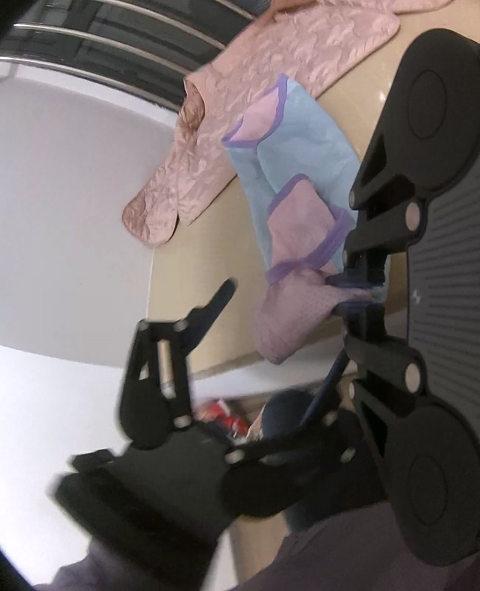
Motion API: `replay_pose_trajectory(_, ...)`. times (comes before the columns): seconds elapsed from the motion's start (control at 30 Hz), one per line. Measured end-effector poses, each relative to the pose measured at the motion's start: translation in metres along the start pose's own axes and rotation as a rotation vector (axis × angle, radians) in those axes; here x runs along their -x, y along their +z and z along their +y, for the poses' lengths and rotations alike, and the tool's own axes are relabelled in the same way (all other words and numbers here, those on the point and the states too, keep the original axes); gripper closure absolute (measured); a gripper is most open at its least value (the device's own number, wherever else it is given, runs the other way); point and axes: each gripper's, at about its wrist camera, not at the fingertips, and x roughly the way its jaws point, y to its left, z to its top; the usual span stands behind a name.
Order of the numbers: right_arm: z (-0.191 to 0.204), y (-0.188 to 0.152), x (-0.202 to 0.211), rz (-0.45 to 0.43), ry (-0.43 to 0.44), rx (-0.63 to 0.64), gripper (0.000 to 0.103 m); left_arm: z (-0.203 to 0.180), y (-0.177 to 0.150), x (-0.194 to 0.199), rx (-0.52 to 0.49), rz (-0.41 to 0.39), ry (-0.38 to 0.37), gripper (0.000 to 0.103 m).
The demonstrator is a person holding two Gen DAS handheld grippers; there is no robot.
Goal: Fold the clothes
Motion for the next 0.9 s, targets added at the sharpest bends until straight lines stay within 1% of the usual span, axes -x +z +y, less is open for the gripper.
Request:
replay_pose_trajectory(0.07,0.001,0.005,0.007,-0.012,0.040,-0.007,0.096,0.001,-0.001,-0.003,-0.008,-0.005,-0.027,0.026)
replay_pose_trajectory(0.1,0.001,0.007,0.010,-0.018,0.059,-0.010,0.096,0.003,-0.001,-0.005,-0.008,-0.004,-0.039,0.036)
replay_pose_trajectory(0.13,-0.001,0.009,0.013,-0.020,0.072,-0.008,0.096,0.006,-0.002,-0.006,-0.010,0.000,-0.048,0.048)
replay_pose_trajectory(0.17,-0.002,0.011,0.016,-0.021,0.084,-0.006,0.096,0.009,-0.002,-0.006,-0.011,-0.003,-0.055,0.057)
replay_pose_trajectory(0.2,-0.002,0.012,0.019,-0.017,0.092,-0.002,0.096,0.012,-0.003,-0.005,-0.009,-0.003,-0.064,0.073)
replay_pose_trajectory(0.23,0.001,0.012,0.020,-0.012,0.073,0.012,0.096,0.018,-0.003,-0.005,0.008,0.004,-0.085,0.079)
replay_pose_trajectory(0.27,0.005,0.011,0.022,-0.008,0.053,0.026,0.093,0.024,-0.004,-0.005,0.029,0.010,-0.109,0.080)
replay_pose_trajectory(0.3,0.008,0.011,0.023,-0.005,0.034,0.041,0.080,0.031,-0.004,-0.005,0.066,0.015,-0.144,0.083)
replay_pose_trajectory(0.33,0.013,0.008,0.024,-0.010,0.012,0.067,0.070,0.039,-0.005,-0.005,0.102,0.020,-0.178,0.086)
replay_pose_trajectory(0.37,0.019,0.005,0.024,-0.015,-0.013,0.098,0.046,0.046,-0.005,-0.006,0.136,0.023,-0.206,0.087)
replay_pose_trajectory(0.43,0.039,-0.005,0.023,-0.021,-0.094,0.224,0.028,0.059,-0.004,-0.008,0.201,0.026,-0.259,0.088)
replay_pose_trajectory(0.5,0.058,-0.016,0.014,-0.004,-0.175,0.355,0.028,0.070,-0.005,-0.008,0.238,0.011,-0.284,0.088)
replay_pose_trajectory(0.57,0.067,-0.028,-0.002,0.016,-0.241,0.465,0.029,0.079,-0.004,-0.010,0.275,0.004,-0.313,0.088)
replay_pose_trajectory(0.63,0.069,-0.037,-0.017,0.018,-0.303,0.543,0.036,0.085,-0.004,-0.013,0.287,0.011,-0.346,0.089)
replay_pose_trajectory(0.67,0.068,-0.038,-0.022,0.003,-0.316,0.553,0.047,0.087,-0.003,-0.014,0.292,0.015,-0.362,0.089)
replay_pose_trajectory(0.73,0.061,-0.034,-0.022,-0.026,-0.281,0.526,0.061,0.087,-0.003,-0.014,0.291,0.030,-0.399,0.089)
replay_pose_trajectory(0.77,0.058,-0.030,-0.020,-0.034,-0.256,0.502,0.084,0.086,-0.005,-0.013,0.296,0.041,-0.429,0.089)
replay_pose_trajectory(0.8,0.052,-0.026,-0.017,-0.033,-0.213,0.459,0.088,0.087,-0.006,-0.012,0.304,0.048,-0.459,0.089)
replay_pose_trajectory(0.83,0.046,-0.022,-0.014,-0.033,-0.166,0.411,0.088,0.090,-0.008,-0.014,0.321,0.058,-0.503,0.089)
replay_pose_trajectory(0.9,0.026,-0.015,-0.007,-0.036,-0.024,0.249,0.089,0.099,-0.011,-0.019,0.379,0.079,-0.599,0.088)
